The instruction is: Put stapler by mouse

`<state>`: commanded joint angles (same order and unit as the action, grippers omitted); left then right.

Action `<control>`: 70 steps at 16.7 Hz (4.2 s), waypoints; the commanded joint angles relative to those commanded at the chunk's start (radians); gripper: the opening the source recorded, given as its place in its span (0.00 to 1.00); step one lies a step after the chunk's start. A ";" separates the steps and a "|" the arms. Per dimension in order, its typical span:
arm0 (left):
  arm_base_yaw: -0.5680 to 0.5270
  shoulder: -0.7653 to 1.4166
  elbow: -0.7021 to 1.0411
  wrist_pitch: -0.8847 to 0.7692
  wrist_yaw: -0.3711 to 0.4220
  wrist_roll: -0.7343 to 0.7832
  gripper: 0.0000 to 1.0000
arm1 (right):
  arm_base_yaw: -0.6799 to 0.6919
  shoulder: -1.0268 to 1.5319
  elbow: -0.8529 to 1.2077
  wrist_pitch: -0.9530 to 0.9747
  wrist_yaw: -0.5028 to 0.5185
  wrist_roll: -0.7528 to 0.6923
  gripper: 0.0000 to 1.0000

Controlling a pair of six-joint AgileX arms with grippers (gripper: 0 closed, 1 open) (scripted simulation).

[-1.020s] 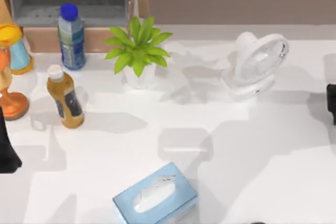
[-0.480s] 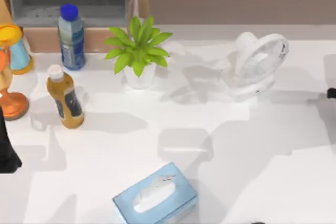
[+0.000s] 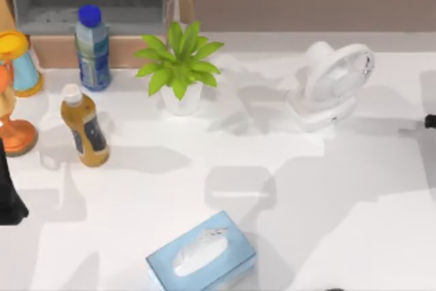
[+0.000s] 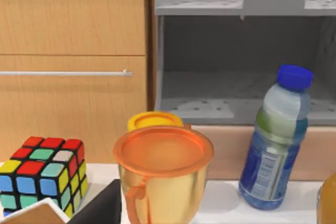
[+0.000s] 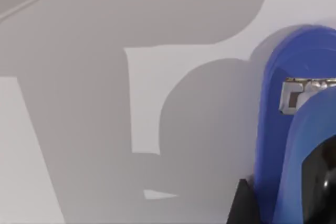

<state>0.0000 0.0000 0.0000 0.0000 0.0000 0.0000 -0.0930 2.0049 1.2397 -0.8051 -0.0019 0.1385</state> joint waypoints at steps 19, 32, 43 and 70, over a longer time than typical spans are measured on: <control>0.000 0.000 0.000 0.000 0.000 0.000 1.00 | 0.010 -0.058 0.063 -0.113 0.006 0.012 0.00; 0.000 0.000 0.000 0.000 0.000 0.000 1.00 | 0.576 -0.077 0.038 -0.232 -0.028 0.435 0.00; 0.000 0.000 0.000 0.000 0.000 0.000 1.00 | 0.718 -0.093 0.072 -0.145 -0.031 0.503 0.00; 0.000 0.000 0.000 0.000 0.000 0.000 1.00 | 0.725 -0.047 0.013 -0.035 -0.029 0.506 0.00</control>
<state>0.0000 0.0000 0.0000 0.0000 0.0000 0.0000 0.6323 1.9576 1.2524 -0.8398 -0.0309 0.6442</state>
